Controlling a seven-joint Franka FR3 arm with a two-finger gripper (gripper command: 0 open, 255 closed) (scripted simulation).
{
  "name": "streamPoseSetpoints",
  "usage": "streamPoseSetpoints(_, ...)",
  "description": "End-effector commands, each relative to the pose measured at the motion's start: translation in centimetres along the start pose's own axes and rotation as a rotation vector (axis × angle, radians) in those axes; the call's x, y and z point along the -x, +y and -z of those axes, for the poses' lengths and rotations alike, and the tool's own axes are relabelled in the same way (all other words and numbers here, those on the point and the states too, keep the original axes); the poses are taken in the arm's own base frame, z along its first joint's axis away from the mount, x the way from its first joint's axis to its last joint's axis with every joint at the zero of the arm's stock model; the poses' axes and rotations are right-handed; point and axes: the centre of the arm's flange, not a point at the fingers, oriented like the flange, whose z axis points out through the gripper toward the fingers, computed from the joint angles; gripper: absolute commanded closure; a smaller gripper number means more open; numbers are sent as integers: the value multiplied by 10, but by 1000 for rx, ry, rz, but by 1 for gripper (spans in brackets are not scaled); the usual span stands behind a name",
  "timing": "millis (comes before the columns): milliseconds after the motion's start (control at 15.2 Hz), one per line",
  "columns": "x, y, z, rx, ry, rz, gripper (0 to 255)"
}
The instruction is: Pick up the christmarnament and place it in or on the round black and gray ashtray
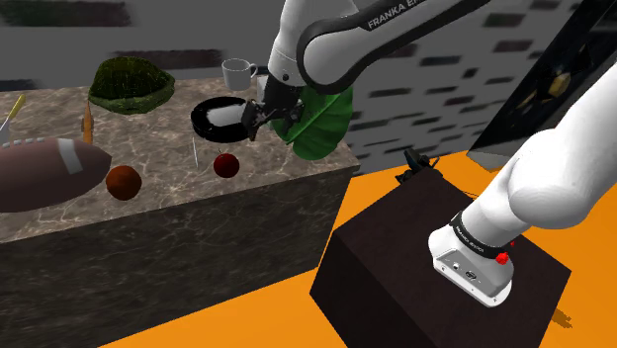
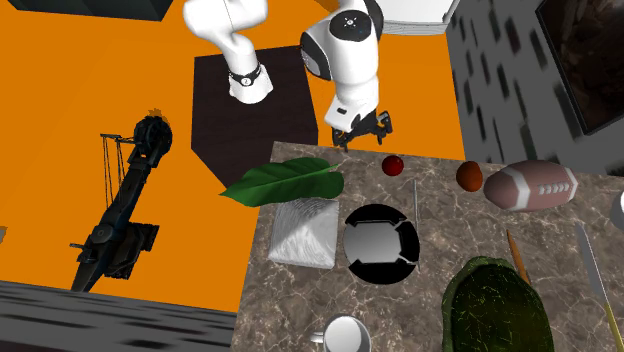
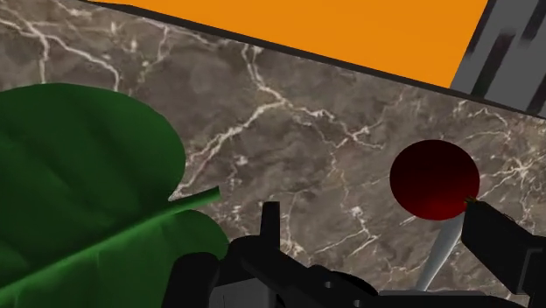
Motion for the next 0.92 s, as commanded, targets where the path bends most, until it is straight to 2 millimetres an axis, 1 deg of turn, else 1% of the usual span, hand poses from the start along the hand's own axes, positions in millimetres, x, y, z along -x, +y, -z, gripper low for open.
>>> streamPoseSetpoints(0, -4, -18, -17, -16, 0, -4, 0)
streamPoseSetpoints(330, -18, -61, -59, -53, 1, -12, 0)
streamPoseSetpoints(396, -19, -65, -62, -56, 1, -13, 0)
streamPoseSetpoints(858, -19, -67, -99, -56, 1, -13, 0)
